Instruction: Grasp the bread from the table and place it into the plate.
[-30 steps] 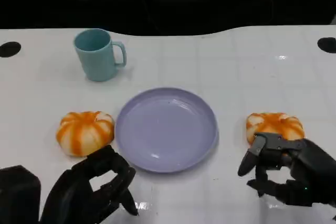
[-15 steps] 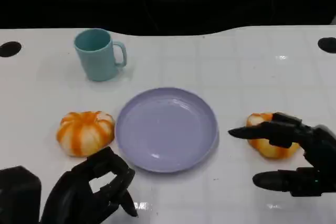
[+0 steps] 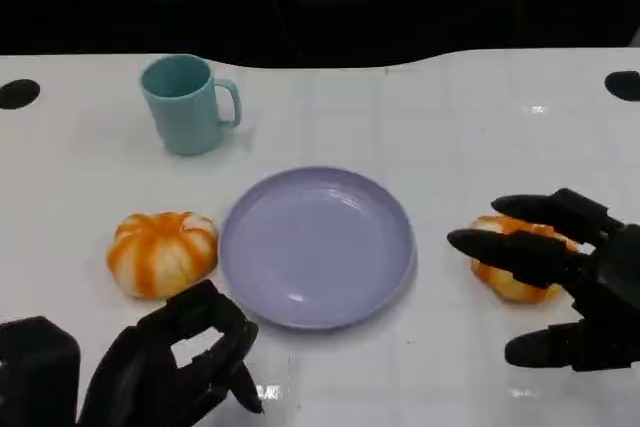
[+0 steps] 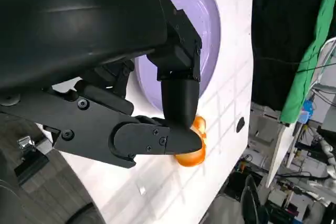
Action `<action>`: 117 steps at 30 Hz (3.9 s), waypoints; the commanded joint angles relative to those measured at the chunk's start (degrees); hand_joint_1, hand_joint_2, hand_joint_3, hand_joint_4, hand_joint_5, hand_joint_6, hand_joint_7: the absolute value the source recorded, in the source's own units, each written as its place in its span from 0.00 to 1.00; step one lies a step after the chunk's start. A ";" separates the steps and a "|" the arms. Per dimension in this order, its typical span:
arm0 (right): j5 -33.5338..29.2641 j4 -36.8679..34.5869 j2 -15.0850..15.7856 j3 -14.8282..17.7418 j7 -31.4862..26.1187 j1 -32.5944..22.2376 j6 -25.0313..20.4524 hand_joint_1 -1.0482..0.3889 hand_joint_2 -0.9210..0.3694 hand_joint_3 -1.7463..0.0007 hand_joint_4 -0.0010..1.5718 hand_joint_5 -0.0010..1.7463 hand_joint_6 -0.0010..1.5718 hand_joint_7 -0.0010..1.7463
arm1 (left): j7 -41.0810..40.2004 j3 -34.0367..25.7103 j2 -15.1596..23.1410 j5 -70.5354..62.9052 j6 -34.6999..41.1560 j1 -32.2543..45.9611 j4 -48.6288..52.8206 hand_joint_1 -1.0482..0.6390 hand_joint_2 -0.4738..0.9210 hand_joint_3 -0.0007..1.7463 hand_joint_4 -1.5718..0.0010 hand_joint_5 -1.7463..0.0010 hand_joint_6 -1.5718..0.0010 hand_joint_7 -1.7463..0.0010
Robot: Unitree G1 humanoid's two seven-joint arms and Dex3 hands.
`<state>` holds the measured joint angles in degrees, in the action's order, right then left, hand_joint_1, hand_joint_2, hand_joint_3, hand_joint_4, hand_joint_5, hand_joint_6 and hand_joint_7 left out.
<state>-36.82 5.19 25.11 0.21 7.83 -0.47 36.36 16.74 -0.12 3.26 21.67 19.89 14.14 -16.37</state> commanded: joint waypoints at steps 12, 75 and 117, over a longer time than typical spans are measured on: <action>-13.49 -0.35 5.83 -5.21 -3.09 3.57 -9.06 0.46 0.11 1.00 0.04 0.20 0.23 0.01 | -0.16 -0.17 0.43 -0.38 -1.40 -0.56 0.73 0.28 1.00 0.19 0.51 0.00 0.62 0.01; -15.58 -45.81 3.52 -29.29 -18.57 33.85 -12.20 0.67 0.00 0.95 0.55 1.00 0.47 0.88 | -0.94 0.41 -0.08 -1.15 -0.87 0.78 -1.80 0.27 1.00 0.19 0.51 0.00 0.63 0.02; -7.39 -42.75 -7.85 -26.24 -33.57 37.99 1.50 0.64 0.55 0.24 0.65 1.00 0.48 1.00 | -1.24 1.01 -0.36 -2.19 -1.46 0.19 -0.40 0.30 1.00 0.20 0.53 0.00 0.64 0.03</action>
<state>-44.01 -37.34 18.59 -25.73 -24.89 35.74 37.52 15.99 0.96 2.29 20.24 18.93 14.35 -16.60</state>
